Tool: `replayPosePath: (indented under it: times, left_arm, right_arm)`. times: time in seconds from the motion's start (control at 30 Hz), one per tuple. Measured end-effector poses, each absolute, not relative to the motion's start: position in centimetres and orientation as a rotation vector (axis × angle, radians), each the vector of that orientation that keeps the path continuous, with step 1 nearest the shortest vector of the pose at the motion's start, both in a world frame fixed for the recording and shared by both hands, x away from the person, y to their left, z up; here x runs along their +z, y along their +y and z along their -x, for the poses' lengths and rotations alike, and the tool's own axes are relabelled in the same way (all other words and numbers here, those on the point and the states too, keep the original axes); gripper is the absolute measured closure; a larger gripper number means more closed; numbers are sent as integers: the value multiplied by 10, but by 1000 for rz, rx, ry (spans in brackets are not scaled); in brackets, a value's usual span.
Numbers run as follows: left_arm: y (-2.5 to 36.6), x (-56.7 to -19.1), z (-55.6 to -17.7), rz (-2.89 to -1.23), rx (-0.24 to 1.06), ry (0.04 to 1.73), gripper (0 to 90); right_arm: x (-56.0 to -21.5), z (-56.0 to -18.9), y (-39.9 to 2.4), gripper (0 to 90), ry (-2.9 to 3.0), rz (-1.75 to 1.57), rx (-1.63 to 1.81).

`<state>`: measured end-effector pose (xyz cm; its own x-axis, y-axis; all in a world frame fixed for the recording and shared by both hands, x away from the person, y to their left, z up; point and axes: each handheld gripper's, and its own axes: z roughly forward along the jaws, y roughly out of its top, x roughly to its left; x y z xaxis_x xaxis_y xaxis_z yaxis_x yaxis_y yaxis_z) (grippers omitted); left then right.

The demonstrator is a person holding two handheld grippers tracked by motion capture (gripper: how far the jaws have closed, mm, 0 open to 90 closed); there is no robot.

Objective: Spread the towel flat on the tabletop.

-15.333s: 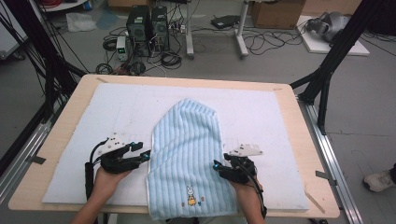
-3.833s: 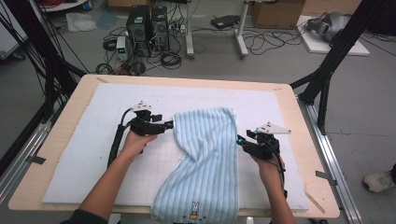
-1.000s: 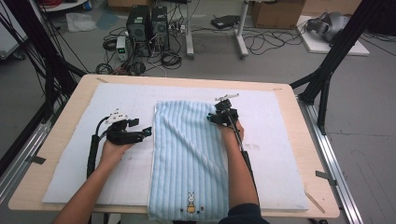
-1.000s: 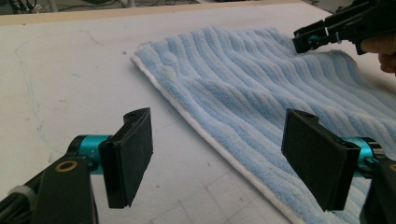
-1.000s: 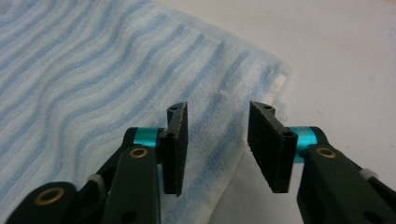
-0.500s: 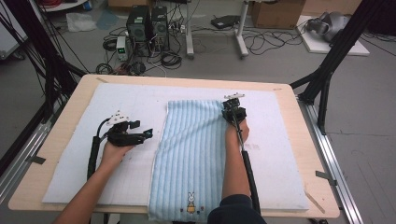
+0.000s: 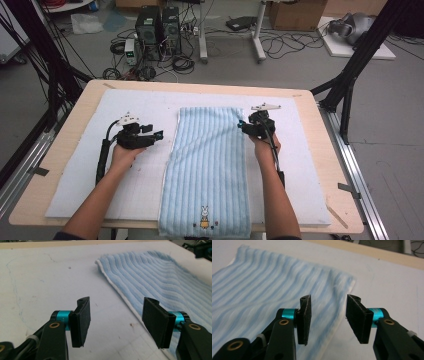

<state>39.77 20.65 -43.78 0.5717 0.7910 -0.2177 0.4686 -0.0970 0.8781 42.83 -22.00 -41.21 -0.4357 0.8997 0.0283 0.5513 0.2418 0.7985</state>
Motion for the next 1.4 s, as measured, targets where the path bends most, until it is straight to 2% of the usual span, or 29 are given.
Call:
replayPosePath:
  times: [0.2,0.27,0.43,0.67,0.73,0.83,0.93,1.0,1.1,1.23,1.27,1.3,1.33,1.37,1.4]
  left_arm:
    - [202,-436,-423,-1690,312,1089,396]
    - [196,-438,-428,-1691,319,1100,365]
    - [170,-444,-445,-1731,304,1118,350]
    - [137,-452,-468,-1871,387,1179,507]
    - [130,-451,-468,-1915,436,1152,559]
    - [121,-451,-467,-1984,512,1107,679]
    - [117,-450,-467,-2009,530,1076,759]
    - [115,-450,-467,-2032,555,1057,853]
    - [116,-449,-470,-2022,597,1100,870]
    - [125,-451,-476,-1950,583,1181,866]
    - [126,-451,-476,-1932,576,1200,823]
    - [128,-451,-477,-1912,572,1223,683]
    - [131,-450,-477,-1895,549,1237,503]
    - [133,-449,-476,-1897,535,1233,445]
    - [136,-447,-475,-1904,530,1223,436]
  right_arm:
    - [-415,-390,-235,457,2164,-1292,1178]
    - [-415,-378,-238,416,2199,-1285,1194]
    - [-415,-349,-244,409,2222,-1224,1221]
    - [-416,-328,-250,402,2266,-1155,1248]
    - [-416,-327,-251,401,2264,-1151,1266]
    - [-416,-329,-254,395,2252,-1165,1276]
    - [-416,-329,-255,393,2245,-1180,1286]
    - [-416,-328,-255,394,2245,-1180,1289]
    - [-416,-329,-255,394,2239,-1183,1285]
    - [-418,-330,-253,399,2214,-1205,1255]
    - [-419,-331,-252,400,2206,-1216,1252]
    - [-420,-332,-252,402,2199,-1223,1248]
    - [-421,-332,-251,407,2194,-1231,1239]
    - [-422,-334,-250,414,2187,-1237,1229]
    - [-422,-335,-249,427,2181,-1241,1223]
